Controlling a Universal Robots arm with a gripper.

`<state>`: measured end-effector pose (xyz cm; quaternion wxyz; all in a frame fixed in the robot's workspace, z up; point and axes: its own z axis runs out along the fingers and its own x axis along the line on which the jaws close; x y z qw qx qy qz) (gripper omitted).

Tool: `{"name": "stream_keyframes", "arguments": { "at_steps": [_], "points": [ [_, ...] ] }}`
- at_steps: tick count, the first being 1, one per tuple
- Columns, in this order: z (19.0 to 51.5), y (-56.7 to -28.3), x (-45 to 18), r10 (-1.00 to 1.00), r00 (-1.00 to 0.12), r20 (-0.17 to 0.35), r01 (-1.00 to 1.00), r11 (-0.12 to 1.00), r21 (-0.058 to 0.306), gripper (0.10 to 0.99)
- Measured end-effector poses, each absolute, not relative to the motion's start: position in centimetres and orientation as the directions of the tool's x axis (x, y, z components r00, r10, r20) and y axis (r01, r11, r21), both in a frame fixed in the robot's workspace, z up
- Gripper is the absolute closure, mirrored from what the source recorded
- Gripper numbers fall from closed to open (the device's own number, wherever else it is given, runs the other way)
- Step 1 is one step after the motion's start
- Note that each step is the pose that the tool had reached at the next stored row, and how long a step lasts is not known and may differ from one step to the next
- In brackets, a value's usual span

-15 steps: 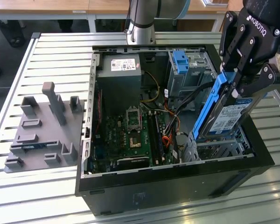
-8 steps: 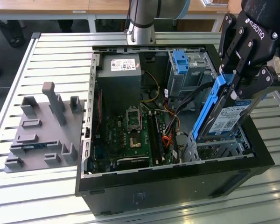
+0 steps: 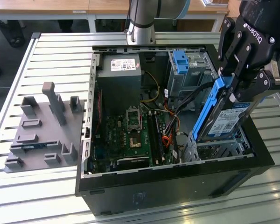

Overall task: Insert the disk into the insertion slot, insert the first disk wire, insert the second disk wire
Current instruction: 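Insert the disk into the insertion slot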

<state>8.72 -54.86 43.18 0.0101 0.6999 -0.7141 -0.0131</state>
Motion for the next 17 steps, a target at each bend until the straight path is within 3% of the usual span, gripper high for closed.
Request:
{"name": "stream_keyframes", "arguments": {
  "at_steps": [17],
  "points": [
    [42.23,-54.86,8.72,-1.000,-0.020,-0.008,-0.999,0.020,0.033,0.722]
  ]
}}
